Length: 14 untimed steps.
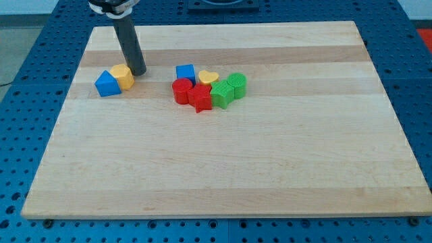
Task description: Separate the group of blocks
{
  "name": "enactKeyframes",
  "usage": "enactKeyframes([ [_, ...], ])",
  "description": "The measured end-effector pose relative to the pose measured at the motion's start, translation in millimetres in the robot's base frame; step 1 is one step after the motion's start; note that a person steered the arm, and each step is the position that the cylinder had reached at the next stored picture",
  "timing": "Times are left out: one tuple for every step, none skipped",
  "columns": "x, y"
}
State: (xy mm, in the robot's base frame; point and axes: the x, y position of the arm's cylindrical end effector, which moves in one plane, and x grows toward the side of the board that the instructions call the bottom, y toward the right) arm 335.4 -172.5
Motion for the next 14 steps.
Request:
enactKeyframes([
  [-8.3,15.8],
  [-32.2,59.1],
  [-32.9,126.7],
  [-30.7,197.4],
  [-25.8,248.2],
  [0.3,284.6],
  [33.7,304.1],
  [53.9,308.3],
  [56.4,308.3],
  [63.3,302.5],
  [63.5,278.8],
  [48.4,251.2],
  [39.4,221.7],
  [39.4,199.4],
])
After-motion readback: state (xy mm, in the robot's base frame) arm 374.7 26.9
